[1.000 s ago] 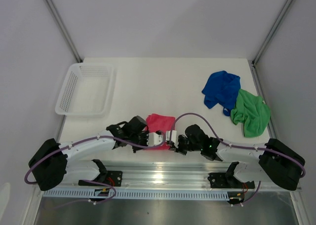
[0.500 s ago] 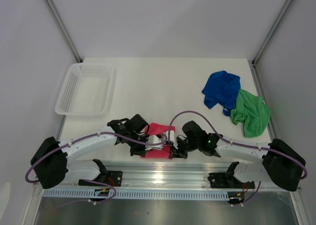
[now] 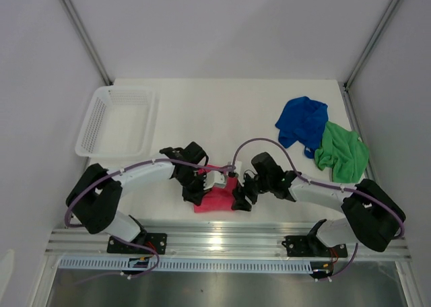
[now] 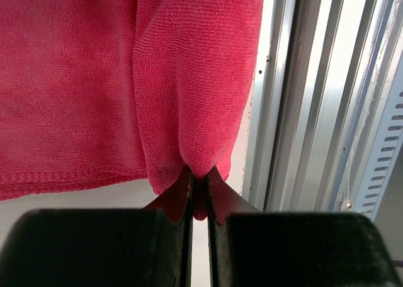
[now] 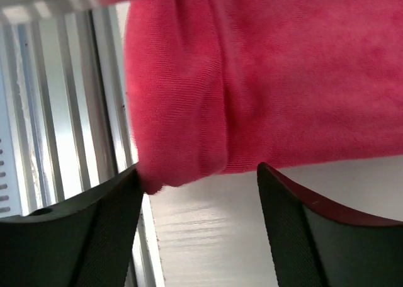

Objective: Roll the towels
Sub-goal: Roll the towel

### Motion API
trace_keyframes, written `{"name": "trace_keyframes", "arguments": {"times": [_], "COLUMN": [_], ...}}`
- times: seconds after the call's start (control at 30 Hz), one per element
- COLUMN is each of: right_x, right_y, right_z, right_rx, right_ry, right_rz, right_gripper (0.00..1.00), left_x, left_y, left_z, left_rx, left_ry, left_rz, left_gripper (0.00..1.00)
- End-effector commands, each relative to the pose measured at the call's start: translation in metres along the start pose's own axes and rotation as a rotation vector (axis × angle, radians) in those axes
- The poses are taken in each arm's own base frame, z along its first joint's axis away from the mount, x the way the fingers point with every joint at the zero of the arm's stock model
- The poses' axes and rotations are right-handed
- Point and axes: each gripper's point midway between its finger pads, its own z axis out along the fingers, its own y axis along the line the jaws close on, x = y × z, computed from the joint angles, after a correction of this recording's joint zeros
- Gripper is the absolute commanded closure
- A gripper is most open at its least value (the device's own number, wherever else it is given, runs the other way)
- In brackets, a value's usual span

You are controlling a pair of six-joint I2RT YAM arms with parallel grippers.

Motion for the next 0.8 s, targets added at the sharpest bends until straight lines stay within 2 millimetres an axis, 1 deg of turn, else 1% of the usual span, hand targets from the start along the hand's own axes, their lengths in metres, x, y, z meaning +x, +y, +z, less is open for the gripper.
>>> {"name": "trace_keyframes", "arguments": {"times": [0.0,0.03,0.1,0.17,0.2,0.23,0.3,0.33,0.37,0.4,0.43,0.47,0.5,0.57,0.63,0.7,0.73,0.77], "right_x": [-0.025,-0.031,-0.035,-0.035,-0.039,-0.036,-0.047,-0.050,-0.060,-0.063,-0.071,-0.076,-0.088,-0.106,-0.126,-0.132,-0.132,-0.139], "right_y": [-0.011,-0.012,-0.015,-0.017,-0.019,-0.024,-0.028,-0.036,-0.037,-0.042,-0.048,-0.060,-0.062,-0.070,-0.071,-0.069,-0.065,-0.058], "right_z": [-0.009,-0.013,-0.017,-0.025,-0.030,-0.034,-0.049,-0.057,-0.069,-0.077,-0.086,-0.099,-0.114,-0.133,-0.154,-0.158,-0.153,-0.148], "right_rx": [0.064,0.077,0.102,0.131,0.150,0.191,0.253,0.318,0.366,0.415,0.472,0.570,0.631,0.734,0.798,0.780,0.729,0.669], "right_ry": [-0.058,-0.074,-0.079,-0.060,-0.061,-0.039,-0.068,-0.073,-0.112,-0.128,-0.162,-0.181,-0.238,-0.341,-0.461,-0.511,-0.517,-0.517], "right_rz": [-0.024,-0.036,-0.042,-0.052,-0.059,-0.055,-0.076,-0.082,-0.102,-0.118,-0.134,-0.140,-0.161,-0.192,-0.183,-0.141,-0.099,-0.118], "right_gripper": [0.22,0.01,0.01,0.00,0.01,0.00,0.00,0.01,0.01,0.01,0.01,0.01,0.01,0.00,0.01,0.01,0.01,0.01], "left_x": [-0.007,-0.006,-0.005,-0.005,-0.006,-0.005,-0.009,-0.010,-0.011,-0.011,-0.013,-0.013,-0.014,-0.015,-0.016,-0.017,-0.017,-0.017], "left_y": [0.008,0.011,0.016,0.020,0.021,0.021,0.022,0.022,0.022,0.022,0.022,0.020,0.020,0.018,0.017,0.017,0.018,0.018], "left_z": [-0.002,-0.003,-0.001,0.000,0.000,0.001,0.000,0.000,-0.001,-0.001,-0.002,-0.003,-0.004,-0.007,-0.008,-0.009,-0.010,-0.010], "left_rx": [0.018,0.015,0.018,0.018,0.020,0.025,0.030,0.031,0.031,0.031,0.033,0.037,0.039,0.040,0.040,0.038,0.037,0.036], "left_ry": [-0.019,-0.020,-0.011,-0.010,-0.011,-0.009,-0.020,-0.022,-0.024,-0.026,-0.030,-0.030,-0.033,-0.040,-0.043,-0.043,-0.044,-0.044], "left_rz": [0.004,-0.002,-0.020,-0.033,-0.040,-0.049,-0.046,-0.046,-0.047,-0.046,-0.043,-0.043,-0.040,-0.037,-0.034,-0.036,-0.039,-0.040], "left_gripper": [0.94,0.94,0.94,0.94,0.94,0.94,0.94,0.93,0.93,0.93,0.93,0.93,0.93,0.93,0.93,0.93,0.93,0.93]}}
